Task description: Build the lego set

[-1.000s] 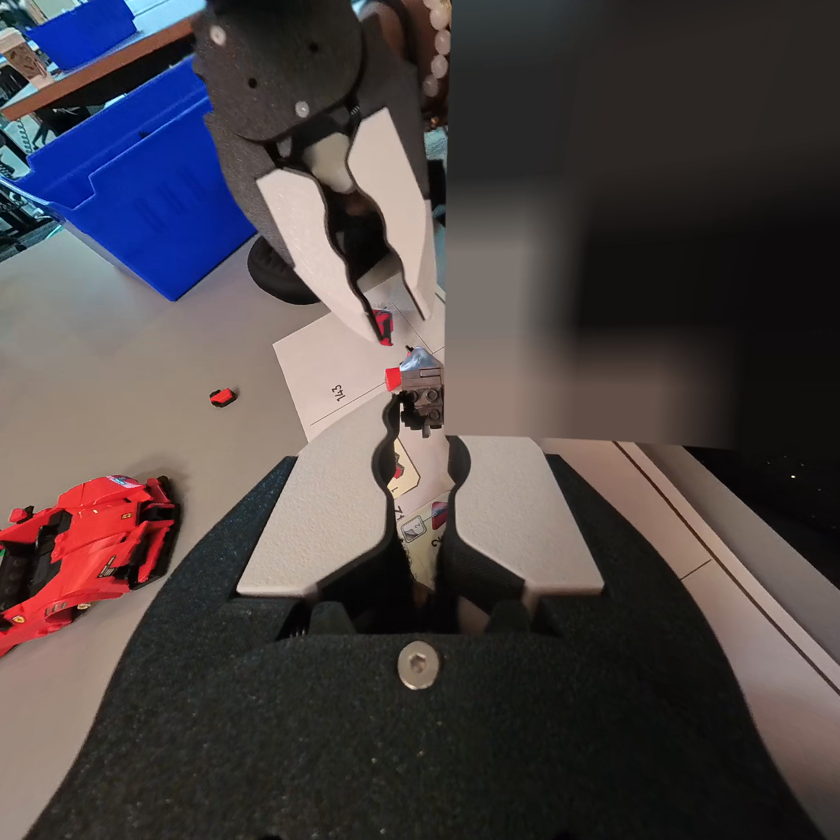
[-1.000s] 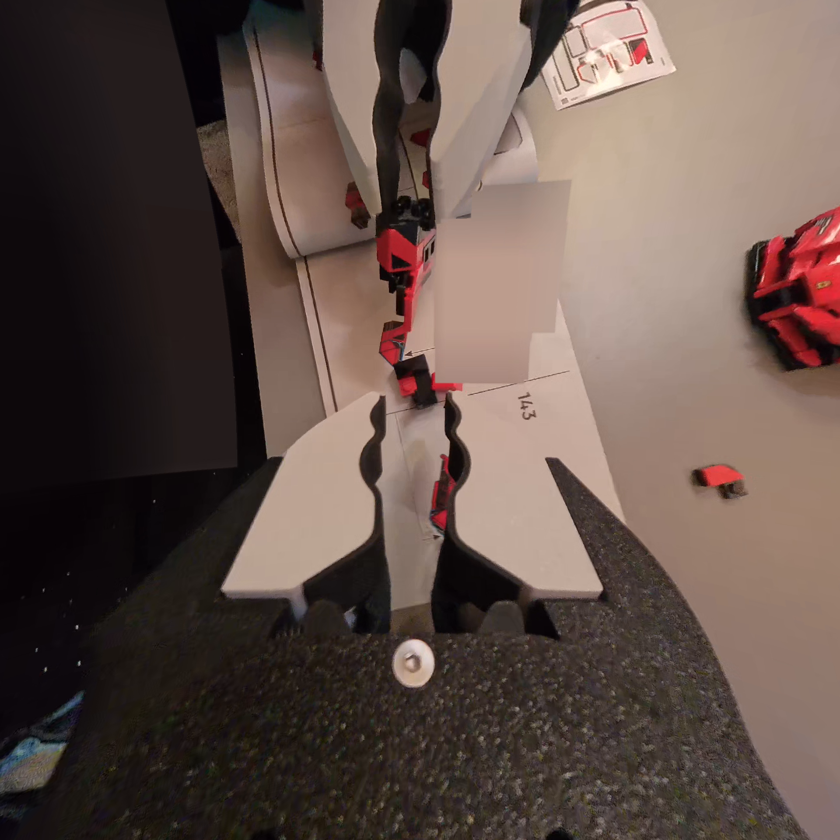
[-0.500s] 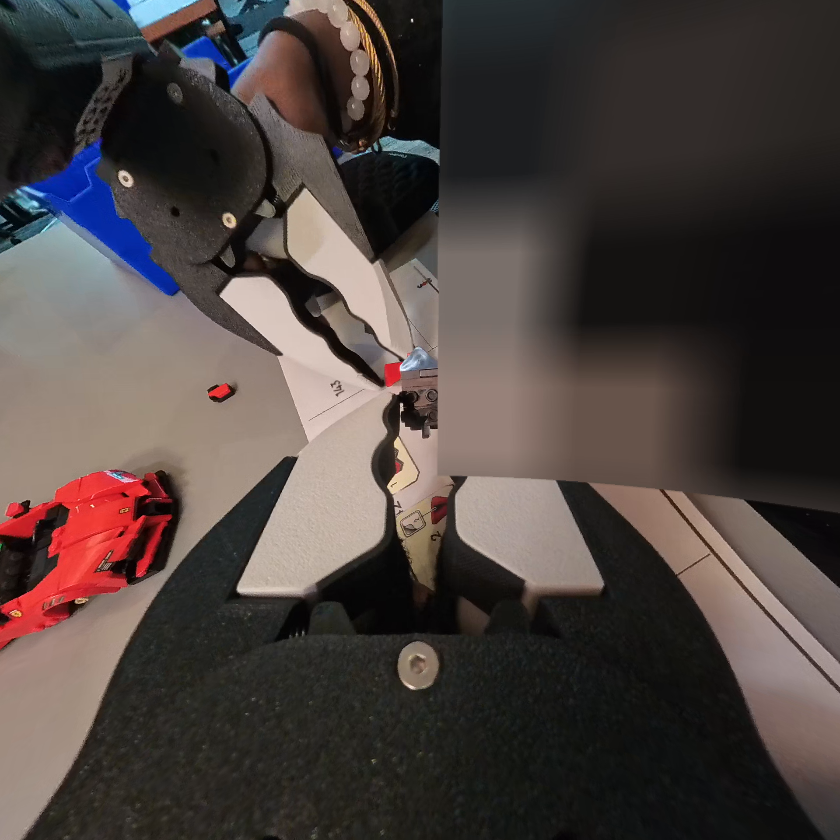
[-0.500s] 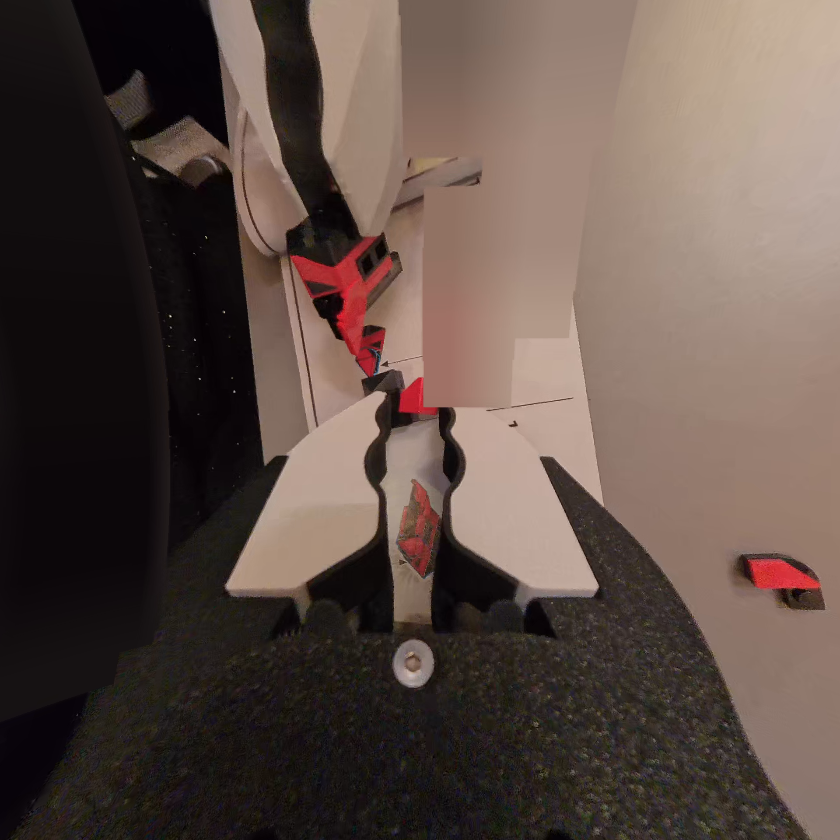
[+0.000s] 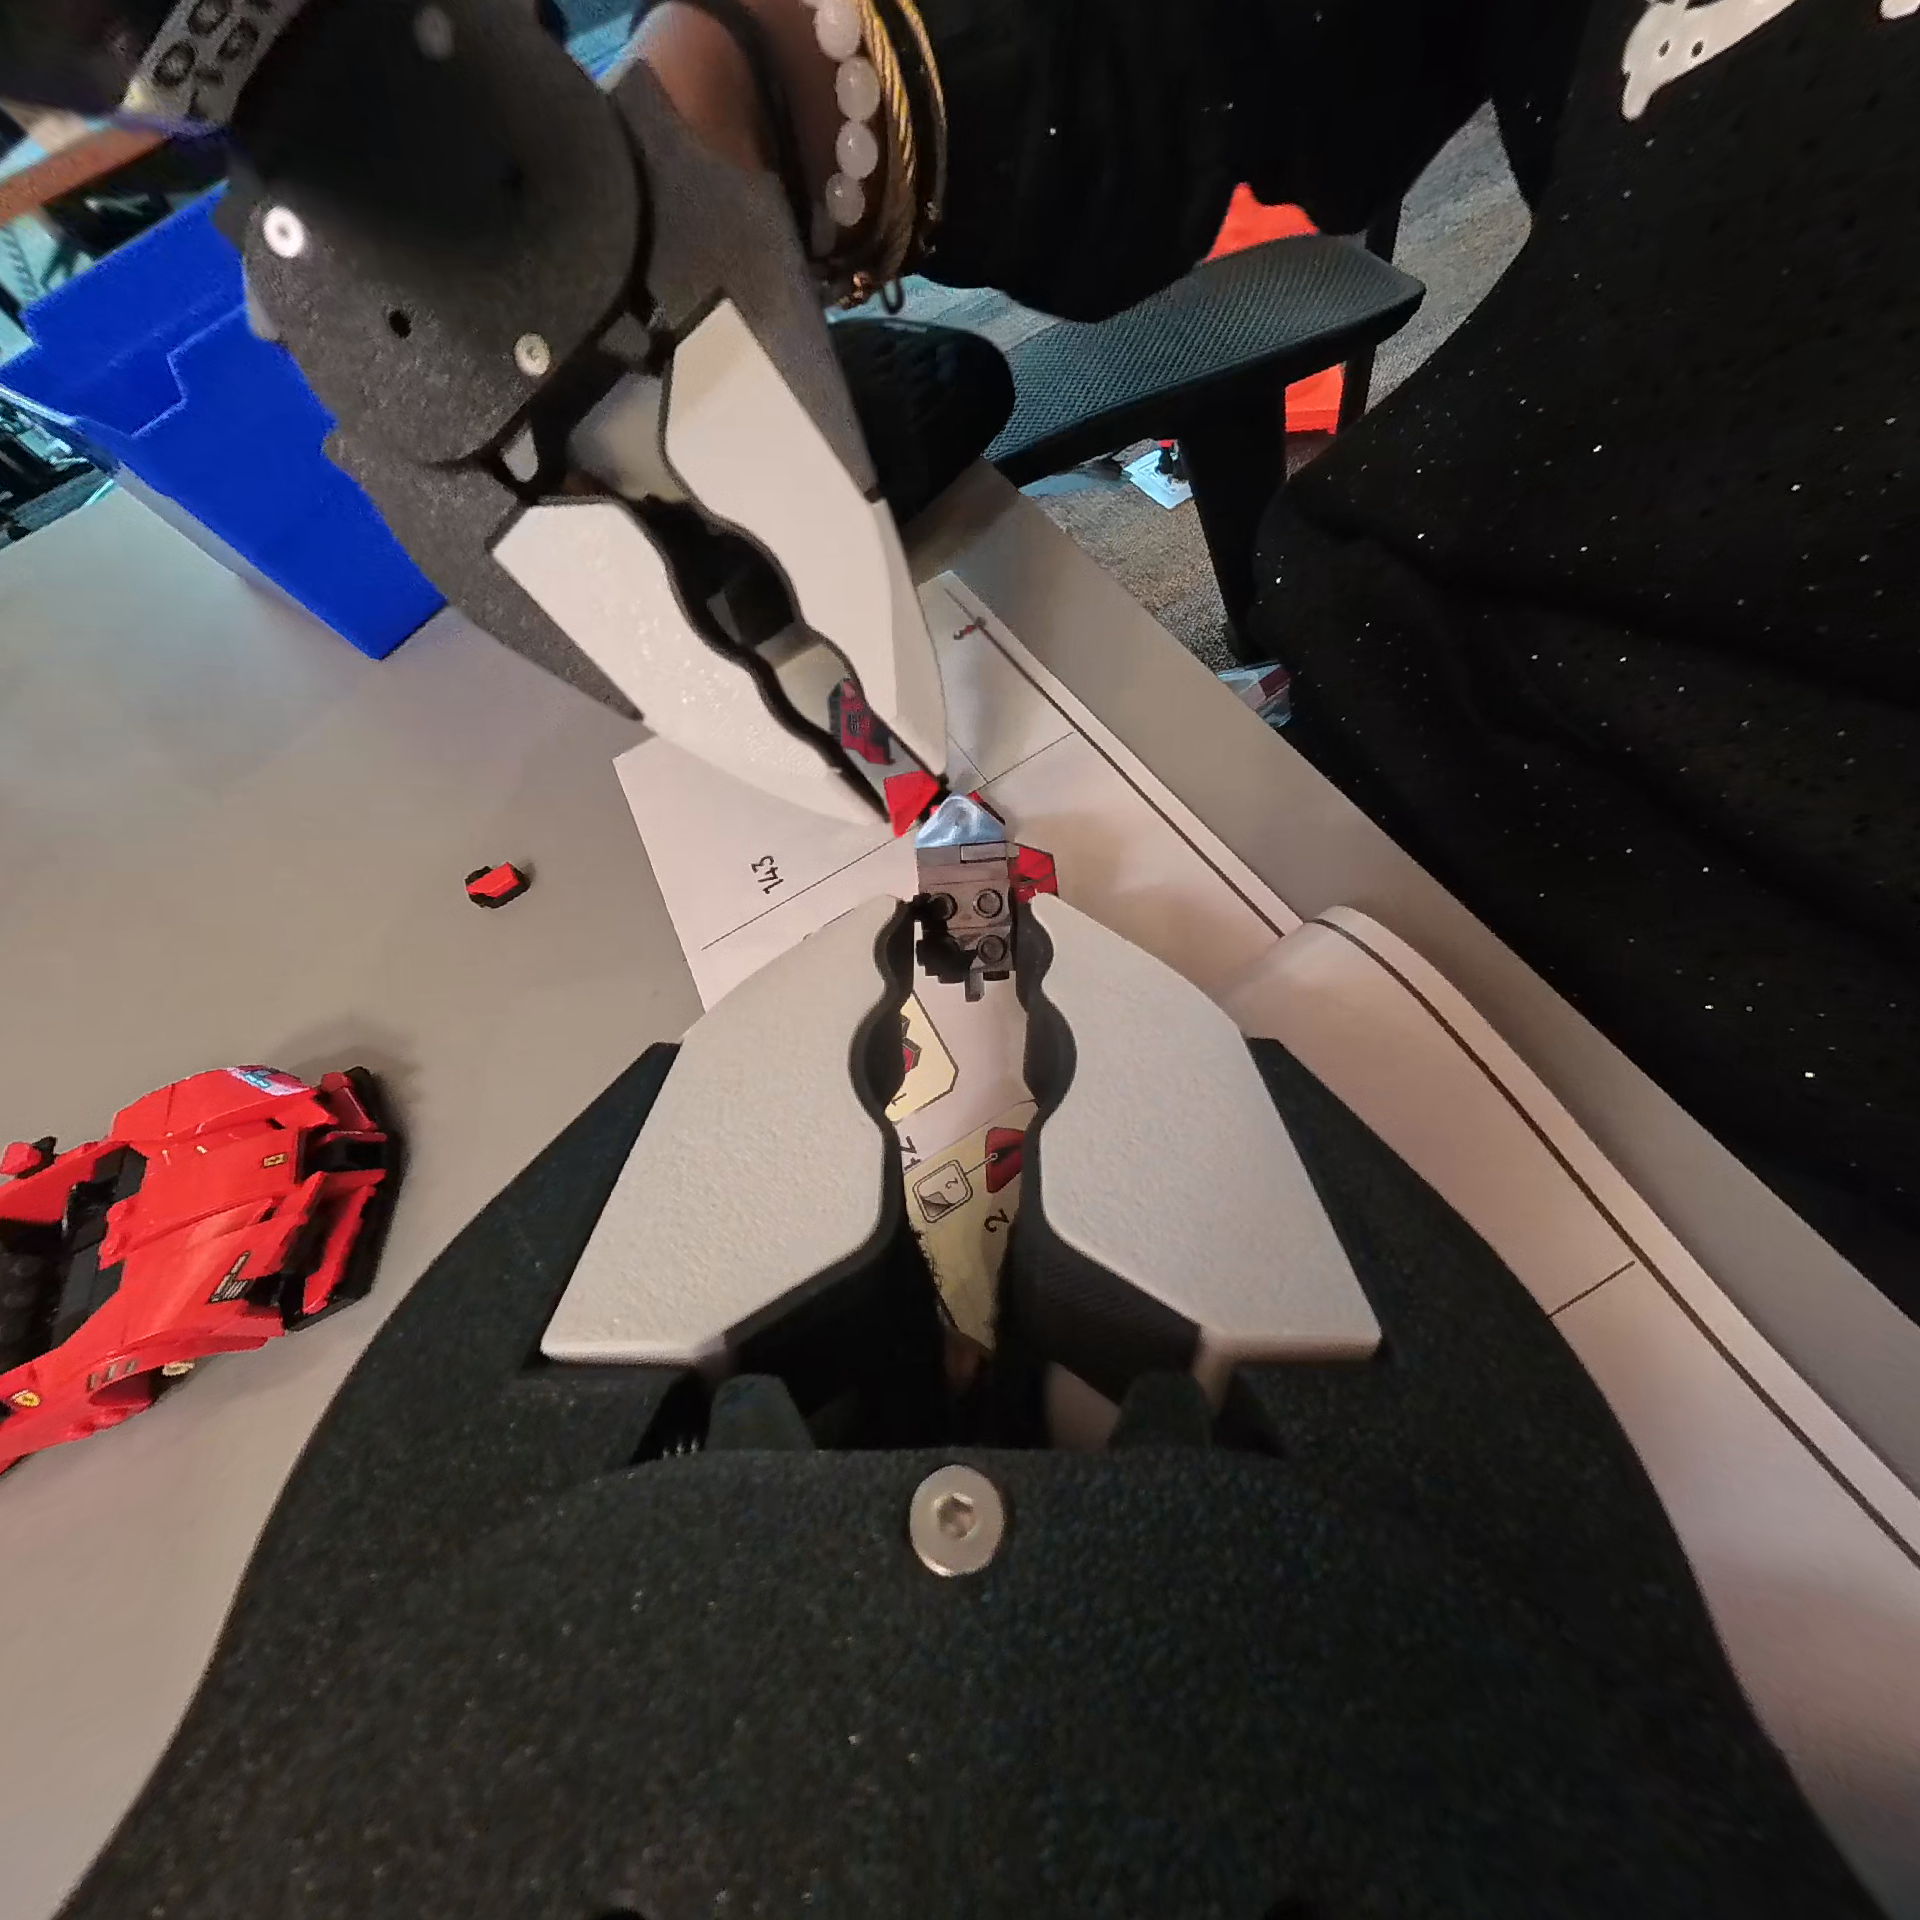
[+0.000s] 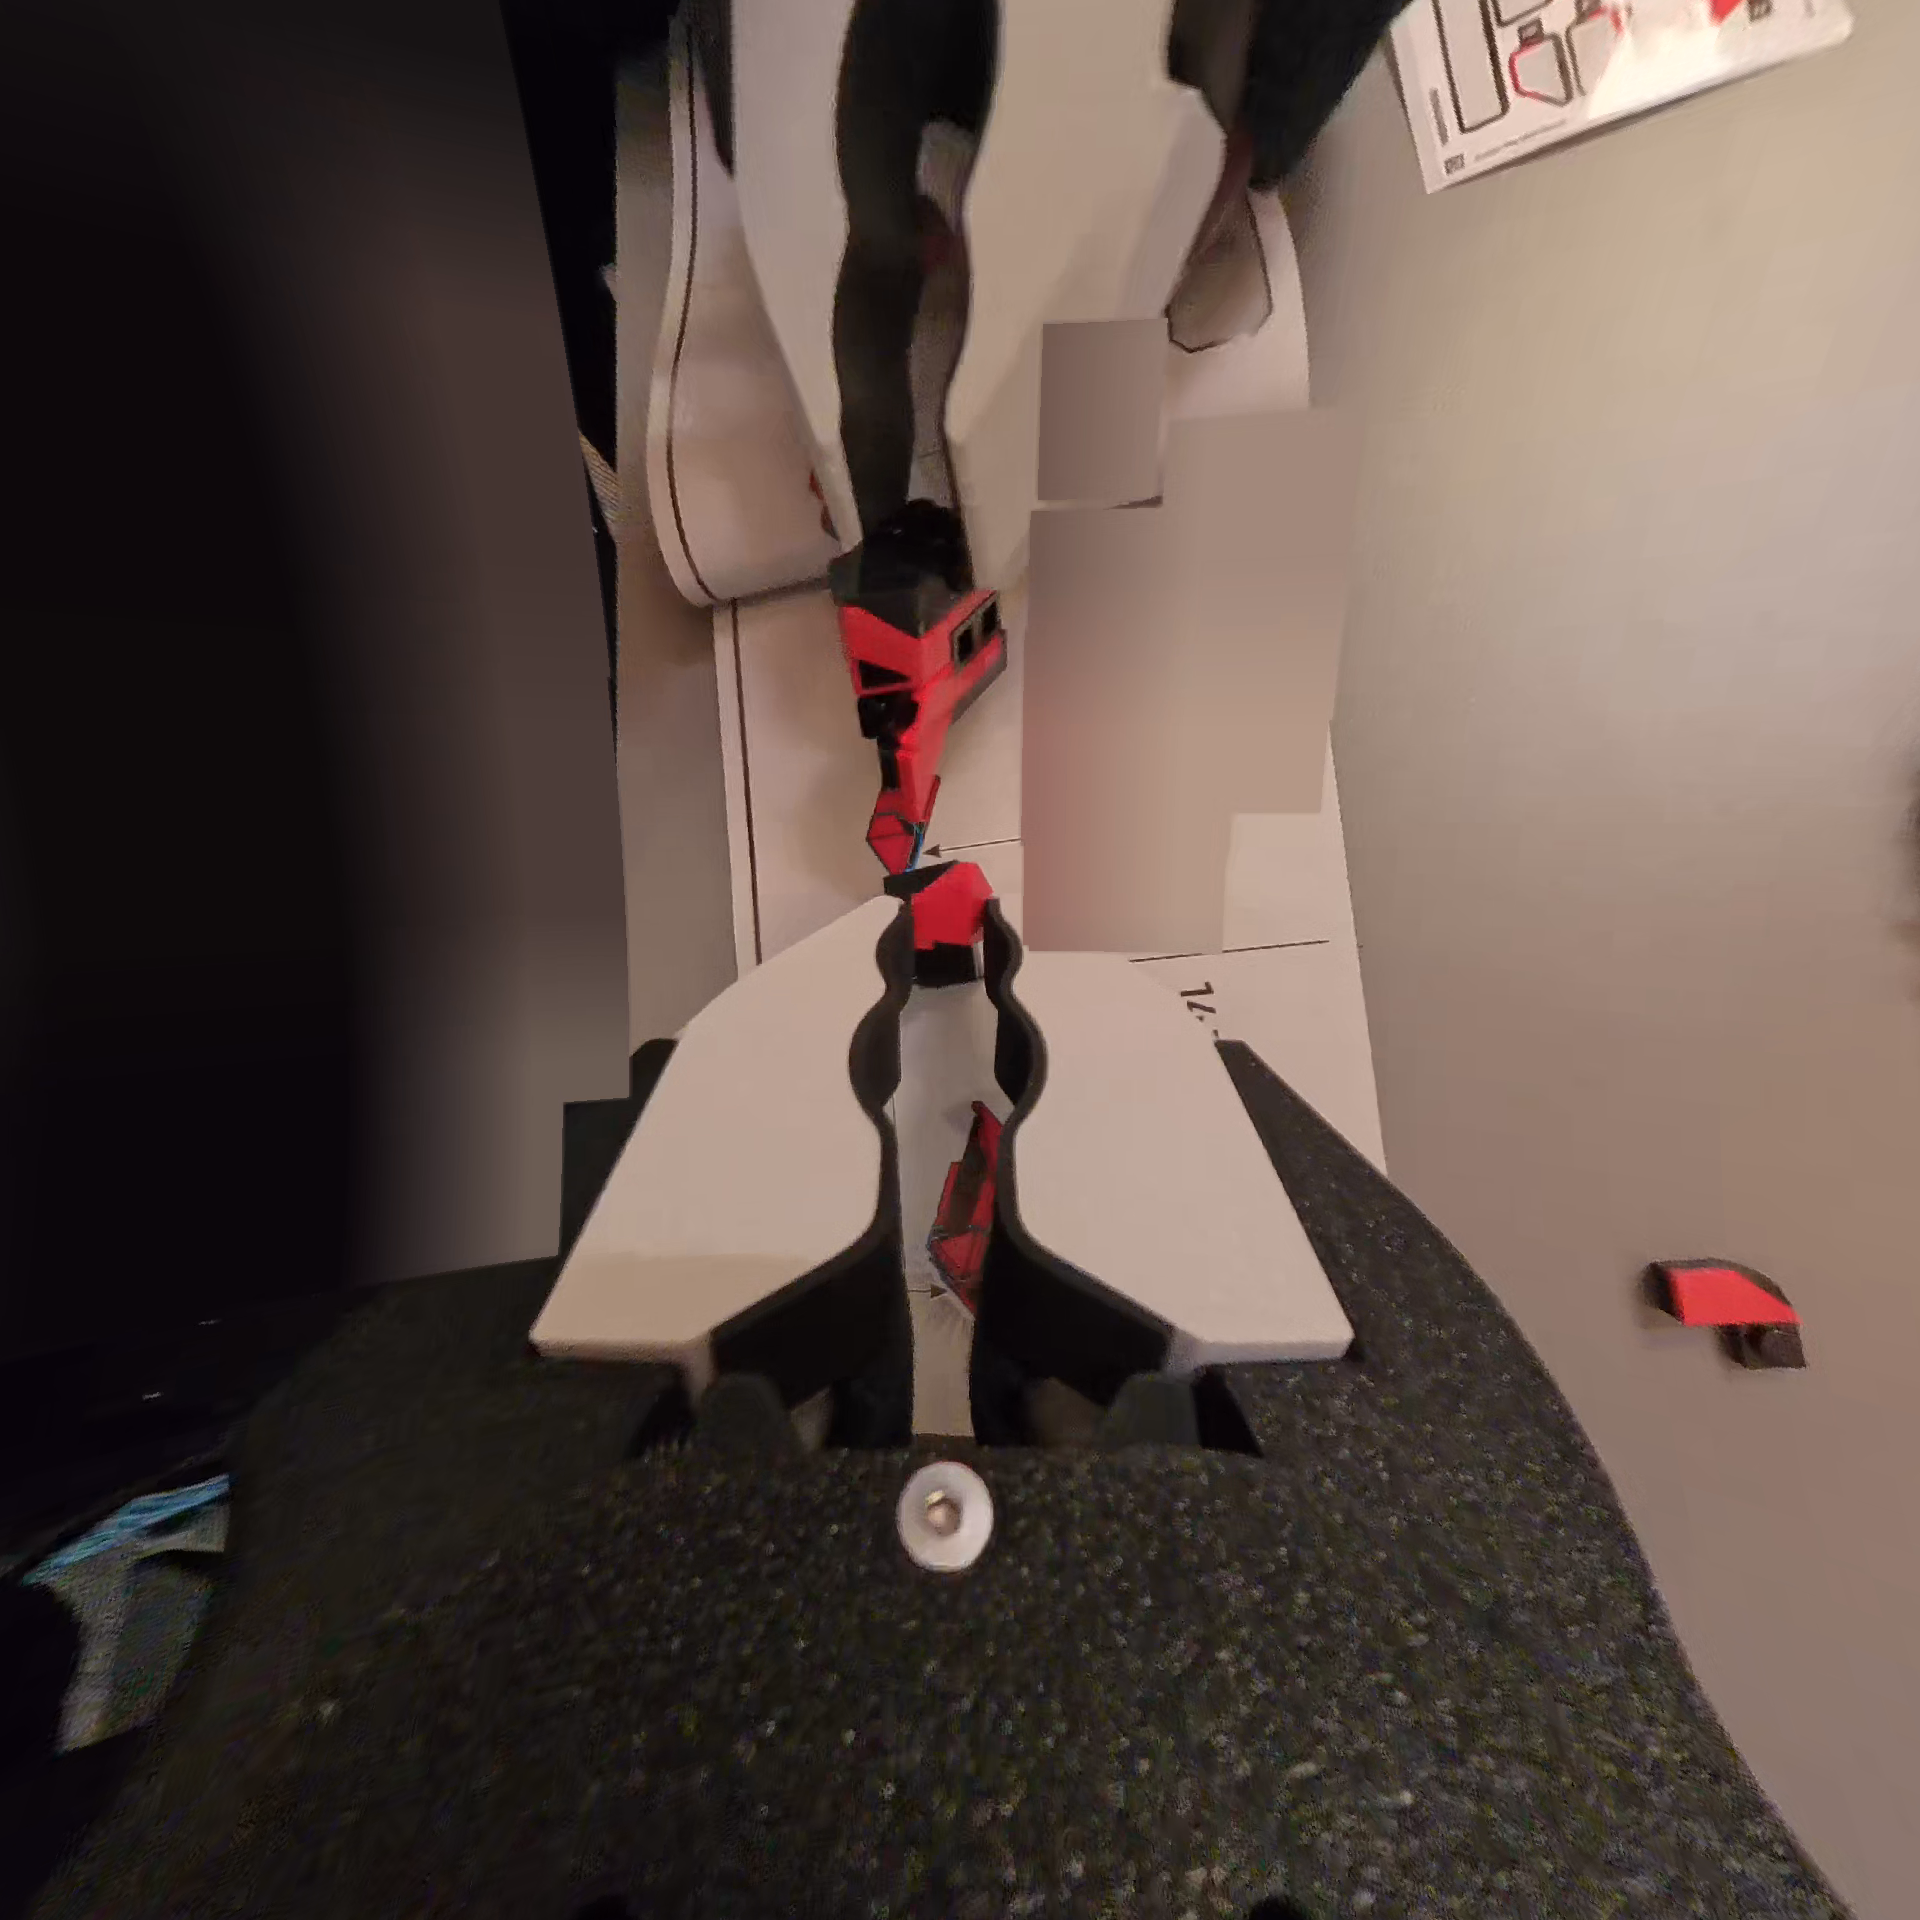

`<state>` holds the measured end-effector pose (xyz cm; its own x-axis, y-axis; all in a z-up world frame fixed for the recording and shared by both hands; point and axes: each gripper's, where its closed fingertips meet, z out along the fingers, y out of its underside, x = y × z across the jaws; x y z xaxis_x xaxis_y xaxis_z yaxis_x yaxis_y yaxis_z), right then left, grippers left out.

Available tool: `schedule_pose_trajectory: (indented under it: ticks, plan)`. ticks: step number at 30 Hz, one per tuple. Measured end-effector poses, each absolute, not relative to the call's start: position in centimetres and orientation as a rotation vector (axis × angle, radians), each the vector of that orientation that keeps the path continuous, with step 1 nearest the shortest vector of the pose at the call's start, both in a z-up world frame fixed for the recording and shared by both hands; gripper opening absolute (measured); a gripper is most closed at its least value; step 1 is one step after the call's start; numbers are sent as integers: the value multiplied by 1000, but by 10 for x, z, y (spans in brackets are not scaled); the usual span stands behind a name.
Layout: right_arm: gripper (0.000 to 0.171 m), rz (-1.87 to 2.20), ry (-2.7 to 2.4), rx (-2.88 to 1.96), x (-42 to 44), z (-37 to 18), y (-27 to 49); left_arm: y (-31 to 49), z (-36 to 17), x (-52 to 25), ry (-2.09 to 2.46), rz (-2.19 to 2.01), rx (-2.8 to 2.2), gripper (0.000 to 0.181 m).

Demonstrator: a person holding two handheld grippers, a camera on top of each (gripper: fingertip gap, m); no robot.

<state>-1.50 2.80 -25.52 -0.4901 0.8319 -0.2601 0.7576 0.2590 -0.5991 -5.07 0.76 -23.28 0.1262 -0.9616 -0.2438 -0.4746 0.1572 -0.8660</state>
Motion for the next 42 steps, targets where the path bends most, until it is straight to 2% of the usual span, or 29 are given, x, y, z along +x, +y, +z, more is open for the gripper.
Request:
schedule_pose_trajectory:
  ticks: [9, 19, 32, 42]
  plan:
    - [13, 740, -2402, -1241, -10, -261, 24, 7, -232, -50, 1494, -646, -1456, 18]
    - [14, 602, -2466, -1220, -6, -266, 21, 7, -233, -50, 1496, -640, -1456, 18]
    - [22, 611, -2438, -1244, -4, -261, 21, 7, -234, -49, 1501, -642, -1459, 18]
    - [11, 687, -2444, -1308, -9, -265, 20, 7, -234, -50, 1502, -641, -1458, 18]
